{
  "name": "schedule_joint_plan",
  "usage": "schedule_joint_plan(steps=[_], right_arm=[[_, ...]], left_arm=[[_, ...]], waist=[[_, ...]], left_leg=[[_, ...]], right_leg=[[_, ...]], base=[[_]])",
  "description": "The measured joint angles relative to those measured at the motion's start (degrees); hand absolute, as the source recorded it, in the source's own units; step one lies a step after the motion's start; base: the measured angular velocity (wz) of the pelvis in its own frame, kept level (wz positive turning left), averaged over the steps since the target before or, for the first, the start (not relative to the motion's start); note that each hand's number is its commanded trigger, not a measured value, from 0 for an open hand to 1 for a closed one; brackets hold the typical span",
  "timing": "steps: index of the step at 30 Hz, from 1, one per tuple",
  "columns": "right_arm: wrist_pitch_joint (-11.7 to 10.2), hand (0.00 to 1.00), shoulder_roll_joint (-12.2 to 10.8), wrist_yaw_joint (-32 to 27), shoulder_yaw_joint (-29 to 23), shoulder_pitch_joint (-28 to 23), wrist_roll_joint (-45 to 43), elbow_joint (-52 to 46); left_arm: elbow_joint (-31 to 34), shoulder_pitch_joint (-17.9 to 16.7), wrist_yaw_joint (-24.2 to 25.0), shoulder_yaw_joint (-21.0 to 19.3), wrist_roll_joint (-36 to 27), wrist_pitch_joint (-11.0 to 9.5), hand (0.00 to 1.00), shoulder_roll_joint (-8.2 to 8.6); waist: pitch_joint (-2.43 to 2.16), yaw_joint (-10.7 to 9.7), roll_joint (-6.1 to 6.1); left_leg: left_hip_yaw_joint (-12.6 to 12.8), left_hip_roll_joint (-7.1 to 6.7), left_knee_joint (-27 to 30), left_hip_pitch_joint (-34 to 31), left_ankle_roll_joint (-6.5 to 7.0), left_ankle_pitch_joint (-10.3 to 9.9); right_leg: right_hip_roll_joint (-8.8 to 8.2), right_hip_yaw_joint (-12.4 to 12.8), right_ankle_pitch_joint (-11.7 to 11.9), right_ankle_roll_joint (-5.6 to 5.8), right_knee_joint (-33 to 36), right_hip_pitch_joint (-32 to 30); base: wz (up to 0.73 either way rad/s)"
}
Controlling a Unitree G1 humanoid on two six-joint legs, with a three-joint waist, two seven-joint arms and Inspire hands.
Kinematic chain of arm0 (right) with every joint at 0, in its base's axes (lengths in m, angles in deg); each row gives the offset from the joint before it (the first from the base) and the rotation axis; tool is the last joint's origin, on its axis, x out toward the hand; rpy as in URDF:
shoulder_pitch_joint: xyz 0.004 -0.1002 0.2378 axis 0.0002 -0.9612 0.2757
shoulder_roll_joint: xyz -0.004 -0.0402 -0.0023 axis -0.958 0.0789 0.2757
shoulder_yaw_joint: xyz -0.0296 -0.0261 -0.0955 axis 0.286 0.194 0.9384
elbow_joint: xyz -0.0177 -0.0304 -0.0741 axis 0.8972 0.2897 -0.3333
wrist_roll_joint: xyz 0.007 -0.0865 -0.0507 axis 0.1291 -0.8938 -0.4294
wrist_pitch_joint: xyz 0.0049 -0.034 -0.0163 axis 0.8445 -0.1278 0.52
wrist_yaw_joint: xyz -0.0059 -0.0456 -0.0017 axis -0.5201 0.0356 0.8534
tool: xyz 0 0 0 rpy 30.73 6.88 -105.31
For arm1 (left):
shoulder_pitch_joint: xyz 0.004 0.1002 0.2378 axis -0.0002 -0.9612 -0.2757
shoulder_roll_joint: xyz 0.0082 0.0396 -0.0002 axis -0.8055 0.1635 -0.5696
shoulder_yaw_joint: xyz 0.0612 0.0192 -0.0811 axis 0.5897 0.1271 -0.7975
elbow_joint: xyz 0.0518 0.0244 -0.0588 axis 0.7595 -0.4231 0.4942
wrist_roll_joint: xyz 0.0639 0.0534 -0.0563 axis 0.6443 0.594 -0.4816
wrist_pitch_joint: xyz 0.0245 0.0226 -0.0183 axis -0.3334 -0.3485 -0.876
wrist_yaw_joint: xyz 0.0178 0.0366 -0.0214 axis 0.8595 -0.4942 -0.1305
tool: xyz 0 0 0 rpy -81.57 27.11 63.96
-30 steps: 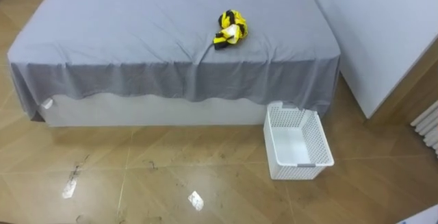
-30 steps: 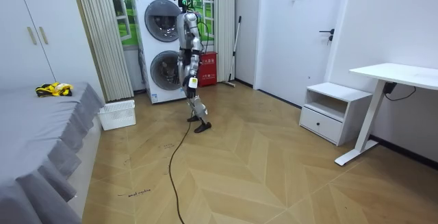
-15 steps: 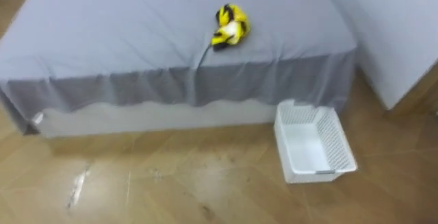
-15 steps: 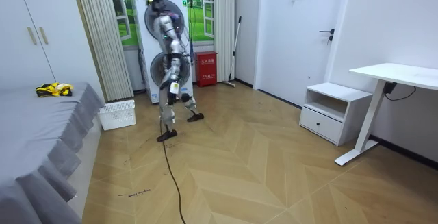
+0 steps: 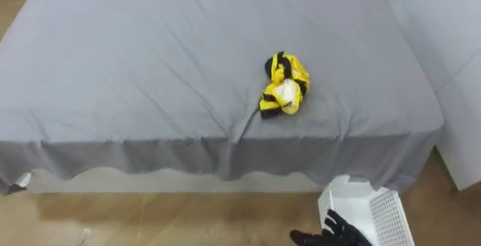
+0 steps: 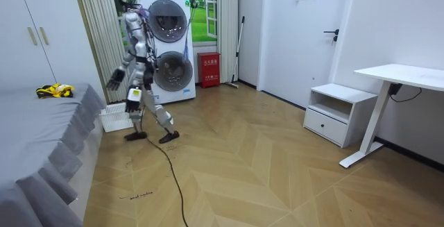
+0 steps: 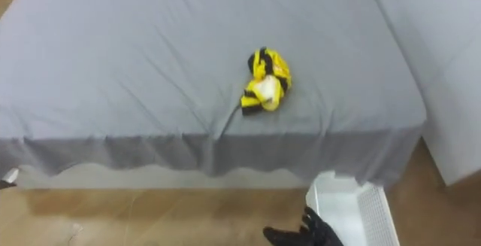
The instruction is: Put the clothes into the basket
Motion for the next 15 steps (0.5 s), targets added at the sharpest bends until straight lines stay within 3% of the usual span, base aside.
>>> schedule_joint_plan(steps=[1,2,3,4,5,6,7,8,9,10,11,12,13,15], right_arm=[[0.1,0.00,0.2,-0.1,0.1,0.0,0.8,-2.3],[-0.3,0.00,0.1,0.0,0.6,0.7,2.2,-6.0],[-0.8,0.00,0.1,0.0,1.3,1.5,2.7,-7.4],[-1.4,0.00,0.2,0.1,2.1,2.7,2.7,-8.1],[-1.4,0.00,0.2,0.0,2.4,2.8,3.0,-8.7],[-1.0,0.00,0.8,-0.3,2.1,2.5,4.2,-9.2],[-0.7,0.00,0.9,-0.4,2.0,2.2,4.5,-9.5],[-0.2,0.00,0.6,-0.5,2.2,2.2,4.6,-10.1],[-0.2,0.00,0.3,-0.5,2.6,2.3,4.8,-10.4],[-0.1,0.00,0.3,-0.4,3.8,2.6,5.2,-11.5],[-0.2,0.00,0.3,-0.2,3.9,2.6,6.1,-13.1],[-0.6,0.00,0.3,-0.2,3.9,2.6,6.2,-13.3],[-0.8,0.00,0.6,-0.5,3.6,2.7,6.3,-13.3],[-0.8,0.00,1.6,-1.0,3.1,2.8,6.5,-13.0]], left_arm=[[0.3,0.1,0.6,0.5,1.0,0.2,0.00,0.22],[1.2,-0.5,0.8,0.4,1.5,0.2,0.00,0.23],[1.2,-1.1,1.0,0.4,1.5,0.5,0.00,0.21],[1.2,-1.3,1.4,0.4,1.6,1.2,0.00,0.22],[2.2,-1.4,1.8,0.7,1.9,1.1,0.00,0.21],[4.0,-1.4,1.8,1.3,2.0,0.6,0.00,0.04],[5.0,-1.8,1.7,1.6,2.0,0.3,0.00,-0.03],[6.5,-2.5,1.7,1.5,1.9,-0.3,0.00,-0.20],[6.8,-3.1,1.7,1.3,1.9,-0.4,0.00,-0.43],[6.7,-3.9,1.7,1.0,1.3,-0.3,0.00,-0.86],[6.5,-5.0,1.9,0.6,1.1,0.0,0.00,-0.39],[6.4,-5.2,2.0,0.4,1.2,0.2,0.00,-0.28],[6.3,-5.3,2.3,0.4,0.7,0.3,0.00,-0.24],[6.3,-5.4,2.6,0.4,0.5,0.3,0.00,-0.17]], waist=[[-1.02,0.6,0.34],[-1.11,2.1,1.61],[-0.59,2.6,2.30],[-0.36,2.3,2.68],[-0.31,1.8,2.54],[0.09,1.2,2.09],[0.38,1.3,1.68],[0.60,1.5,1.10],[0.31,1.8,0.73],[0.04,2.8,-0.06],[0.22,2.5,0.80],[0.26,1.8,0.97],[0.27,0.3,0.93],[0.30,0.0,0.80]], left_leg=[[-0.4,1.44,0.3,1.0,-1.40,-0.8],[-0.9,3.48,1.7,1.5,-3.69,-1.8],[-0.9,4.28,2.6,1.9,-4.91,-1.9],[-0.8,5.33,5.0,2.0,-7.84,-1.0],[-0.5,6.60,5.9,1.7,-8.42,-0.7],[-0.4,7.25,5.2,0.5,-8.55,1.1],[0.2,7.49,7.3,0.7,-8.17,1.5],[0.4,8.15,11.0,1.1,-8.08,2.2],[0.6,8.83,13.1,0.9,-8.14,2.2],[1.1,9.21,17.9,-0.3,-8.35,2.0],[-0.2,10.65,22.8,-2.0,-8.51,1.8],[-1.3,10.69,24.0,-3.2,-8.45,1.3],[-2.2,10.24,23.9,-5.8,-7.53,0.3],[-2.4,8.35,20.4,-9.0,-6.84,-0.2]], right_leg=[[2.13,0.6,2.2,-2.33,0.3,0.3],[3.80,-0.7,1.1,-3.65,2.2,1.1],[4.31,-1.3,0.5,-4.39,3.0,1.9],[4.60,-1.0,-1.0,-5.03,4.3,3.4],[4.47,0.7,-1.9,-4.67,4.9,5.5],[3.90,0.7,-3.1,-3.72,6.3,7.6],[3.67,0.0,-4.0,-3.37,7.8,8.1],[3.37,-2.5,-6.8,-2.84,10.2,8.1],[3.88,-3.4,-6.5,-3.52,7.9,8.8],[4.09,-6.0,-7.4,-5.14,2.8,11.5],[5.24,-6.6,-7.0,-5.81,1.1,13.5],[5.44,-6.5,-7.0,-5.81,0.4,14.0],[5.30,-6.3,-6.9,-5.60,-1.2,15.0],[4.64,-5.5,-6.5,-4.99,-3.4,16.3]], base=[[-0.15],[-0.41],[-0.31],[0.35],[0.95],[0.98],[0.77],[0.22],[-0.23],[-0.53],[-0.42],[0.00],[0.20],[-0.05]])
